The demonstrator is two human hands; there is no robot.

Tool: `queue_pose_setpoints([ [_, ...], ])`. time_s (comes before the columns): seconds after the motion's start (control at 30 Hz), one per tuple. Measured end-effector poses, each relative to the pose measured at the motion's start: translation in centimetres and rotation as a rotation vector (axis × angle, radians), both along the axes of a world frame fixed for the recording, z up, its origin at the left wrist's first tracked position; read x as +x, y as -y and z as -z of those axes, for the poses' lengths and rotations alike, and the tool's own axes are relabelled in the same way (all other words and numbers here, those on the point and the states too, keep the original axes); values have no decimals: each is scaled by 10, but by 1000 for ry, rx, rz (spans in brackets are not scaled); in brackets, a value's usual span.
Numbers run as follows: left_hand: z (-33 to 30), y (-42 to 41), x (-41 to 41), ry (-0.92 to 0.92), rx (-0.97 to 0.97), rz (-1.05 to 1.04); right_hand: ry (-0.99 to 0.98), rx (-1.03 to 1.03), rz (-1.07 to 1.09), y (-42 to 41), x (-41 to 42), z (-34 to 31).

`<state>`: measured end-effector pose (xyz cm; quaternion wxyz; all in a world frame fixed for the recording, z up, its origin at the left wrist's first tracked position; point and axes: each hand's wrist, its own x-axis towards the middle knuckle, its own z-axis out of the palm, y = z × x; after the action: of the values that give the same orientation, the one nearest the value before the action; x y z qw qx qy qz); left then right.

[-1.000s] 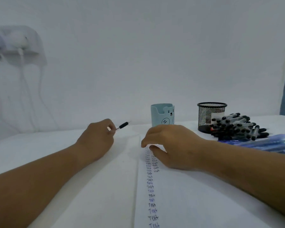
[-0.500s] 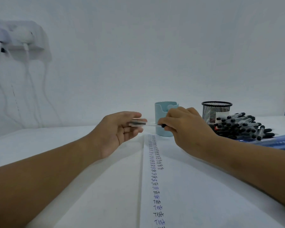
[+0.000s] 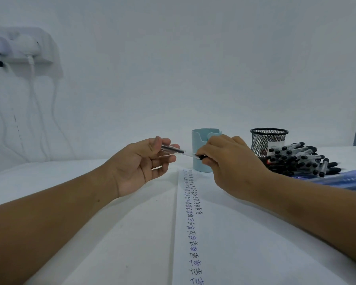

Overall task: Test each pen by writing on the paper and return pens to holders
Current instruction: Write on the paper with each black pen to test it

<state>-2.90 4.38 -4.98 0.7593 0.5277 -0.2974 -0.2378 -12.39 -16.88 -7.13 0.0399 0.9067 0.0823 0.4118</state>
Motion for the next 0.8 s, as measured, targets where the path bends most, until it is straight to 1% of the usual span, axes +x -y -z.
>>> queue_pose_setpoints([
  [0.07, 1, 0, -1, 1, 17, 54, -36, 22, 11, 1, -1, -2],
  [0.2, 3, 1, -1, 72, 63, 98, -52, 67, -10, 6, -5, -7],
  [0.27, 1, 0, 2, 80, 36, 167, -83, 175, -24, 4, -9, -11],
  [0.33, 2, 0, 8, 140, 97, 211, -116, 336, -72, 1, -12, -13],
  [0.37, 5, 0, 9, 226, 176, 172, -136, 453, -118, -2, -14, -13],
  [0.47, 18, 1, 5, 620, 479, 37, -299, 941, -305, -15, -21, -14],
  [0.53, 24, 1, 2, 871, 682, 32, -483, 1240, -430, -25, -25, -16],
  [0.57, 25, 1, 2, 951, 758, 39, -588, 1329, -468, -30, -28, -17],
  [0.6, 24, 2, 1, 982, 796, 40, -682, 1354, -491, -34, -30, -17],
  [0.67, 22, 2, 1, 974, 806, 59, -792, 1271, -495, -41, -34, -13],
  [0.73, 22, 2, 2, 965, 787, 66, -773, 1166, -474, -47, -34, -7],
  [0.8, 23, 2, 2, 965, 777, 62, -678, 1078, -475, -50, -31, -2],
])
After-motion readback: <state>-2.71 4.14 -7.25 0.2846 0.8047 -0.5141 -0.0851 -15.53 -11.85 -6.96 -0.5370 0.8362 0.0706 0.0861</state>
